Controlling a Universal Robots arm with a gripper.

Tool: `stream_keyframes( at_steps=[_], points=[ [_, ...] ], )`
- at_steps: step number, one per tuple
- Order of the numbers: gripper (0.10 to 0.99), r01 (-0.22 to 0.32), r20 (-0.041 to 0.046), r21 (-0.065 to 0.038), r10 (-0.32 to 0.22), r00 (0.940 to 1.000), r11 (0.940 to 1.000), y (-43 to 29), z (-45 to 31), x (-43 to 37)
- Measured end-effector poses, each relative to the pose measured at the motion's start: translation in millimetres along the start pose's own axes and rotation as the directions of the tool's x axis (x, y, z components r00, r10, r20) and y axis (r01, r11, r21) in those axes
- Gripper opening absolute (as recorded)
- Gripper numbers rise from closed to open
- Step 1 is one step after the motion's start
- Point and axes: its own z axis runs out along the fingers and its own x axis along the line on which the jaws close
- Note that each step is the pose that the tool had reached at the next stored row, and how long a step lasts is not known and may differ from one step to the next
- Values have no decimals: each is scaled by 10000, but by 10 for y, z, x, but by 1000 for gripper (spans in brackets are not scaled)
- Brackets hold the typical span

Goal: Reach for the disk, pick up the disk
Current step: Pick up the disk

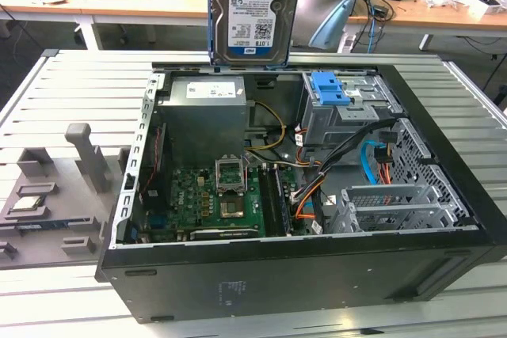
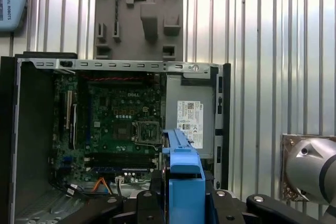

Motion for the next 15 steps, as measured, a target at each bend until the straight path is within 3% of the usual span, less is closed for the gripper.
stream_keyframes(
  at_steps=[15],
  points=[
    [369, 1, 0, 0, -1, 10000, 10000, 10, -6, 369]
  ],
)
